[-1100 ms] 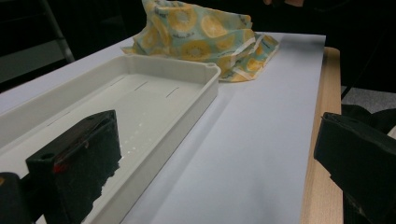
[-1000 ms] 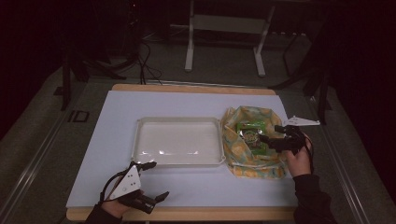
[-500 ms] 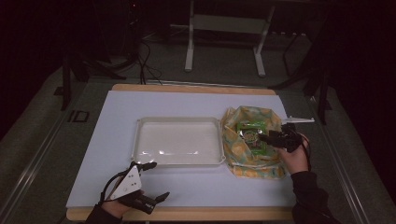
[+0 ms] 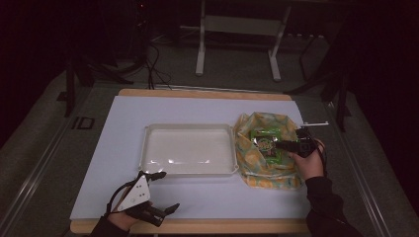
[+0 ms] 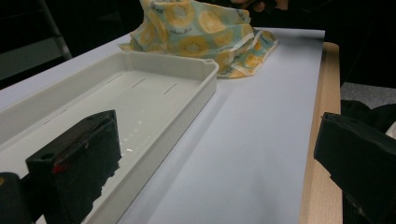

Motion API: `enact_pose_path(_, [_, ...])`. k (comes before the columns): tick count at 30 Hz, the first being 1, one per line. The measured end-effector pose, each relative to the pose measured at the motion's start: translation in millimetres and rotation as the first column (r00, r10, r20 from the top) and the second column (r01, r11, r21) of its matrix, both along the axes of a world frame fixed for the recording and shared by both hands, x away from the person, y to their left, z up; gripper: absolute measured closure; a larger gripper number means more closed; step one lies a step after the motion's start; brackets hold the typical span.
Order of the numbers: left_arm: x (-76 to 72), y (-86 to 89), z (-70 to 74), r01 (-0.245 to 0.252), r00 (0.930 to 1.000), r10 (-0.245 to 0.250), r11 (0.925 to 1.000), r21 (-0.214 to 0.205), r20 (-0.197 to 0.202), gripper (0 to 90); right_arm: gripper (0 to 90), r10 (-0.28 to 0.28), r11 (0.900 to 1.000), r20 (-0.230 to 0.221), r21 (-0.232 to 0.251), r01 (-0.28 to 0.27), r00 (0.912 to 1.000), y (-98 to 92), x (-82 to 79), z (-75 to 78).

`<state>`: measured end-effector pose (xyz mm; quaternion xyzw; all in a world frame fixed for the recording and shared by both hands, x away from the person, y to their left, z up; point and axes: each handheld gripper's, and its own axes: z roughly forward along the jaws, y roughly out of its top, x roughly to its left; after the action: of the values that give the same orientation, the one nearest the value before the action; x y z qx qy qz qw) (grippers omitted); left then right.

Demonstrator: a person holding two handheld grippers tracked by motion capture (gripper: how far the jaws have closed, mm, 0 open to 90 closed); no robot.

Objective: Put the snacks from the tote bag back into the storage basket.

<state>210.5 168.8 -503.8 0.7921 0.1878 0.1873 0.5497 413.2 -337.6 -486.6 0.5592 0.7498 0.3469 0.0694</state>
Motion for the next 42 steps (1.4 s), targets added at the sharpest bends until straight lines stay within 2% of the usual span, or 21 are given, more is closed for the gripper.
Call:
enact_pose_path(10, [0.3, 0.2, -0.1, -0.001, 1.0, 0.001, 1.0, 0.002, -0.002, 1.1, 63.5, 0.005, 0.9999, -0.089, 0.012, -0.004, 0.996, 2.9, 9.6, -9.7])
enact_pose_path(14, [0.5, 0.1, -0.2, 0.0, 1.0, 0.0, 1.0, 0.003, -0.001, 1.1, 69.2, 0.002, 0.9999, -0.113, 0.015, 0.0, 0.9936, 2.9, 12.1, -14.8])
enact_pose_path(19, [0.4, 0.1, -0.2, 0.001, 1.0, -0.001, 1.0, 0.004, -0.001, 1.1, 75.6, 0.008, 0.9997, -0.139, -0.022, -0.012, 0.9903, 6.8, 13.2, -17.5])
enact_pose_path(23, [0.4, 0.2, -0.1, 0.001, 1.0, -0.001, 1.0, 0.003, -0.002, 1.1, 82.8, 0.006, 0.9994, -0.159, -0.032, -0.011, 0.9873, 11.1, 14.0, -17.6])
enact_pose_path(27, [0.1, 0.2, -0.1, 0.001, 1.0, -0.001, 1.0, 0.003, 0.0, 1.1, 88.1, -0.001, 0.9998, -0.148, -0.02, -0.002, 0.9889, 12.9, 13.2, -16.3])
enact_pose_path(33, [0.5, 0.0, -0.3, 0.002, 1.0, -0.002, 1.0, 0.005, -0.002, 1.1, 89.1, -0.018, 0.9996, -0.119, 0.018, 0.02, 0.9927, 11.2, 9.5, -10.0])
enact_pose_path(36, [0.3, 0.1, -0.3, 0.001, 1.0, -0.001, 1.0, 0.005, 0.0, 1.1, 89.1, -0.025, 0.9984, -0.126, 0.048, 0.031, 0.9917, 8.3, 8.2, -7.3])
enact_pose_path(42, [0.2, -0.1, -0.3, 0.0, 1.0, 0.0, 1.0, 0.004, 0.001, 1.1, 89.4, -0.04, 0.9966, -0.094, 0.068, 0.047, 0.9947, 3.6, 3.6, 1.1])
